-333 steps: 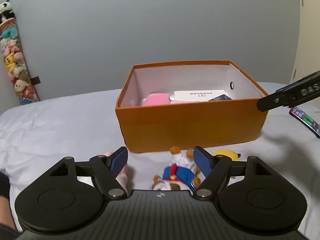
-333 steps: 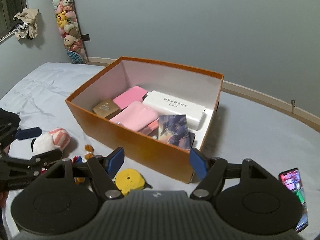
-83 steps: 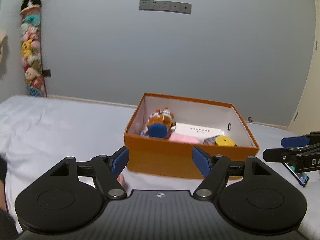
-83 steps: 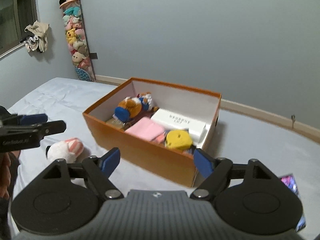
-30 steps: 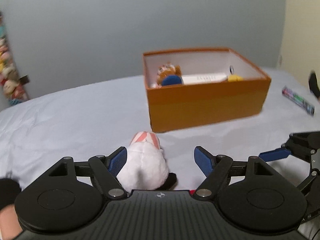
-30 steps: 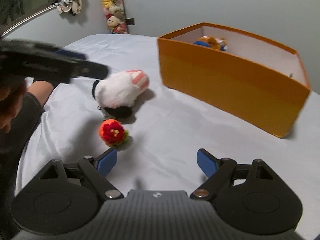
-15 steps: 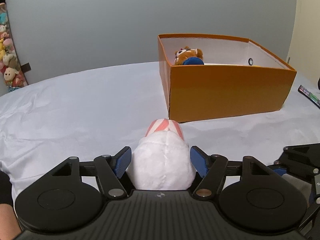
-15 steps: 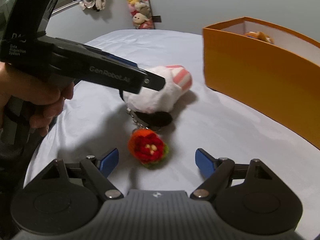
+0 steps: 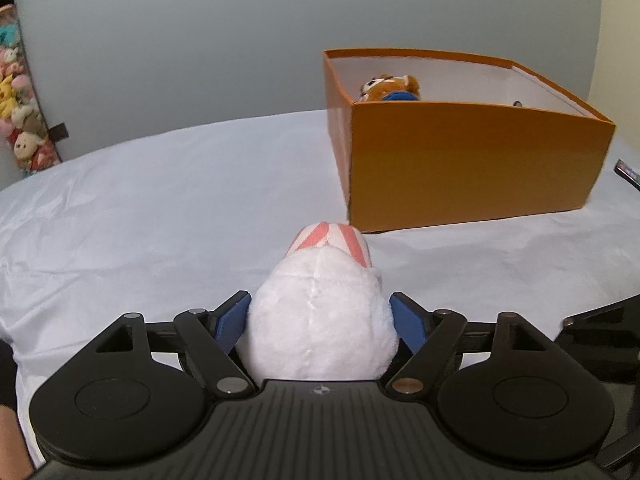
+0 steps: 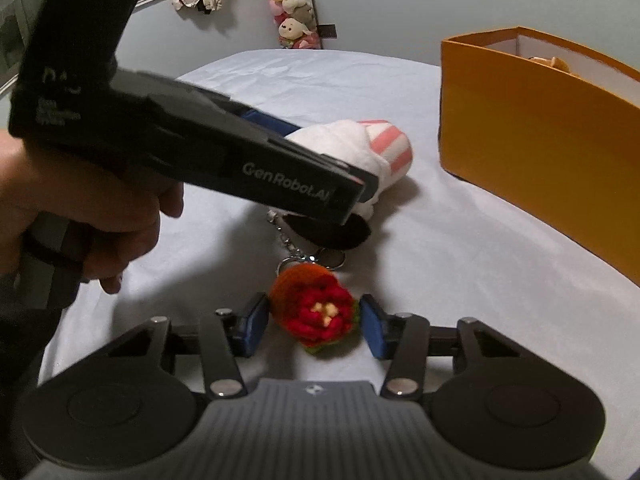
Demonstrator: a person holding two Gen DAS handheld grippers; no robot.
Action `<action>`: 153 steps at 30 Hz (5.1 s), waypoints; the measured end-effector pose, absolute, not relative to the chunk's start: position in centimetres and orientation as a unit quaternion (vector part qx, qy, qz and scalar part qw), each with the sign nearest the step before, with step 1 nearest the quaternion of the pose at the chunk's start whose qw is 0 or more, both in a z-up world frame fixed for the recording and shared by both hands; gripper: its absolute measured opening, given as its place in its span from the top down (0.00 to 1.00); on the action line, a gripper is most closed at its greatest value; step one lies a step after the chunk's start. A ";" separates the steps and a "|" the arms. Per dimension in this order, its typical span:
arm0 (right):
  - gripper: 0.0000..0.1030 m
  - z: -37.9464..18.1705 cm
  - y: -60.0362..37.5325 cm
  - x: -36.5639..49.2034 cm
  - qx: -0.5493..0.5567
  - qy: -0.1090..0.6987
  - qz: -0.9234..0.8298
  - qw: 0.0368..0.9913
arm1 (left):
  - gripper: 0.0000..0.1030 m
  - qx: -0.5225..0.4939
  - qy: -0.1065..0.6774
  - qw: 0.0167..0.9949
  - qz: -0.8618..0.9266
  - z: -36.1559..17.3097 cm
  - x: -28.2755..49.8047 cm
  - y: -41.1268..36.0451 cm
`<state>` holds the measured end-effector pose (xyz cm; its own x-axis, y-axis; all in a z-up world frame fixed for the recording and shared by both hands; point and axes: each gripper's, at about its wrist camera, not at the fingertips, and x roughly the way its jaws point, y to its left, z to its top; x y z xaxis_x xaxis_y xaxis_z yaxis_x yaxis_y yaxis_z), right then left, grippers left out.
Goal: Organize objects
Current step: 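Grasp the white-pink plush with the left gripper while the right gripper grasps the crocheted strawberry, then carry the white plush and crocheted strawberry over into the orange box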
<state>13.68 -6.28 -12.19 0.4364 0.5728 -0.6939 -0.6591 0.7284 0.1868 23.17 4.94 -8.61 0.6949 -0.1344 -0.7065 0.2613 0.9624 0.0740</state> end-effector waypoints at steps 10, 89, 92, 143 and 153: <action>0.50 -10.6 -10.3 13.7 -0.055 0.372 0.316 0.871 | 0.12 0.029 0.394 0.915 -0.079 -10.3 23.6 6.5; 0.52 -5.8 -25.6 15.0 -0.003 0.336 0.200 0.920 | 0.14 0.087 0.368 0.910 -0.171 -0.7 19.2 -5.9; 0.52 -4.6 -25.8 16.0 -0.004 0.320 0.201 0.926 | 0.14 0.097 0.358 0.912 -0.175 0.8 20.7 -6.4; 0.52 -4.8 -21.2 36.4 -0.137 0.307 0.176 0.925 | 0.14 0.111 0.424 0.885 -0.158 -2.9 38.0 -11.6; 0.52 -5.2 -21.7 36.7 -0.111 0.348 0.158 0.918 | 0.14 0.158 0.428 0.875 -0.161 -4.1 38.5 -14.3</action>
